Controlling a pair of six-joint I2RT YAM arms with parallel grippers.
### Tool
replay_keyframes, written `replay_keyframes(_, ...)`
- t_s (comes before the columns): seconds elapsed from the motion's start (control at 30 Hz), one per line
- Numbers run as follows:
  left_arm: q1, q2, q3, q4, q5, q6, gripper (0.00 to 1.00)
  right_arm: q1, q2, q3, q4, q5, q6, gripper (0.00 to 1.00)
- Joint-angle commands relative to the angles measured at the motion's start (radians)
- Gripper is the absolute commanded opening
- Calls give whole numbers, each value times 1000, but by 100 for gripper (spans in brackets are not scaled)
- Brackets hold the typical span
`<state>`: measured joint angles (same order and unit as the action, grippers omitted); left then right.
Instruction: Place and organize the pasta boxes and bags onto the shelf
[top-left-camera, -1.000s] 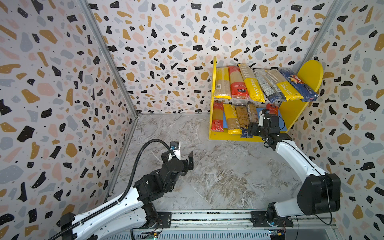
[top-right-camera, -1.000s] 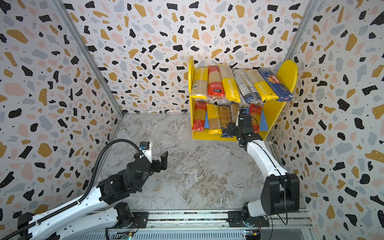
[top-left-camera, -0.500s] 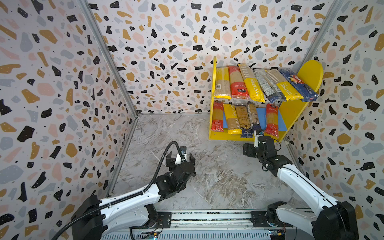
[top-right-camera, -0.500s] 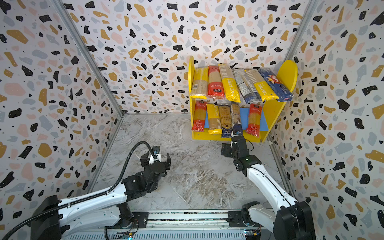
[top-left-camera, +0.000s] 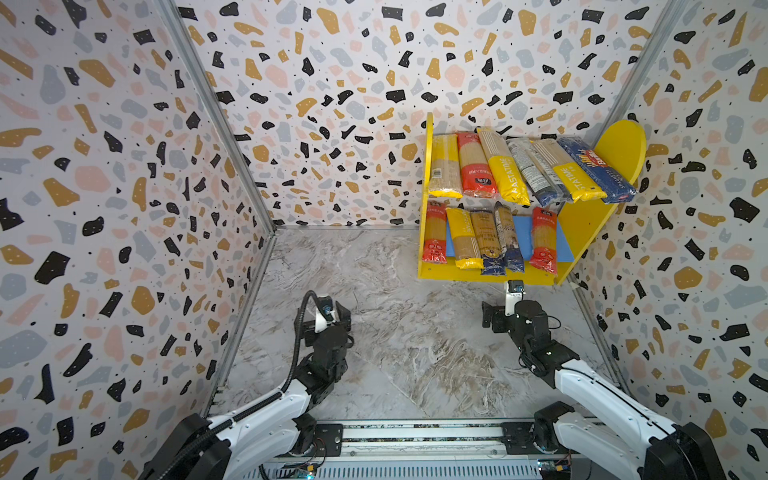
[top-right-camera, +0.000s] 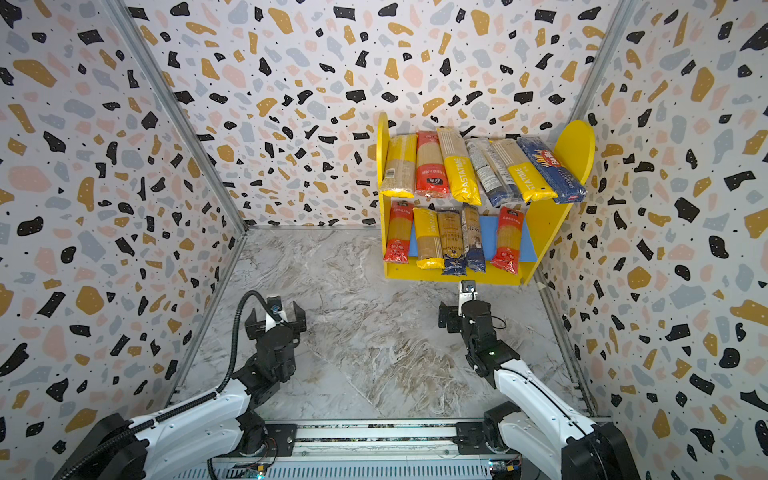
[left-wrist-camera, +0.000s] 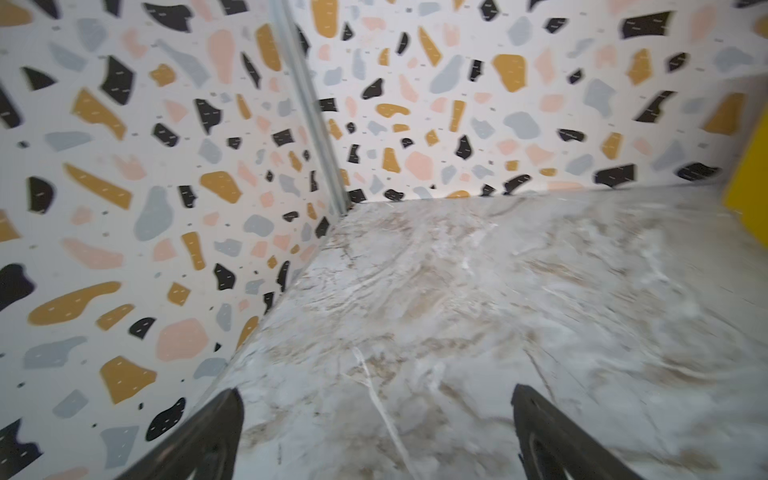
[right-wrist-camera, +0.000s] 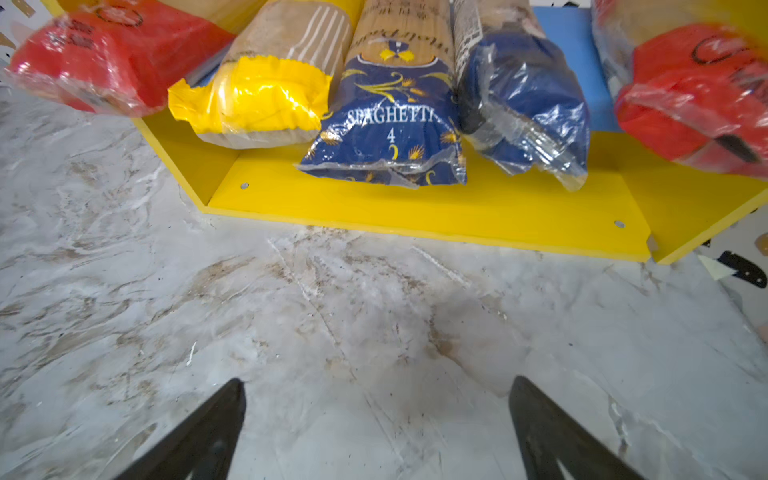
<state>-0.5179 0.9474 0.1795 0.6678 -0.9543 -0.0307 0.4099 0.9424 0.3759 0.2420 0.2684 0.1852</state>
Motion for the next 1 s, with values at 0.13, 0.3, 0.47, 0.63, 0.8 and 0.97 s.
replay_keyframes(0.13, 138, 195, -20, 364, 33, 78, 99, -60, 38, -82, 331, 36, -71, 99)
replay_keyframes(0.3, 150, 294, -105, 602, 60, 81, 100, -140, 50, -123, 460, -31, -92, 99)
replay_keyframes(0.47, 159, 392, -117, 720, 107, 111, 99, -207, 80, -172, 587, -44, -110, 99)
replay_keyframes(0.63, 205, 387, -79, 622, 201, 83, 100, -268, 164, -224, 793, -111, -122, 99)
replay_keyframes(0.8, 292, 480, -88, 727, 296, 31, 100, -292, 229, -204, 814, -96, -159, 99)
replay_keyframes(0.97, 320, 459, -46, 615, 322, -2, 100, -296, 291, -271, 983, -71, -173, 99)
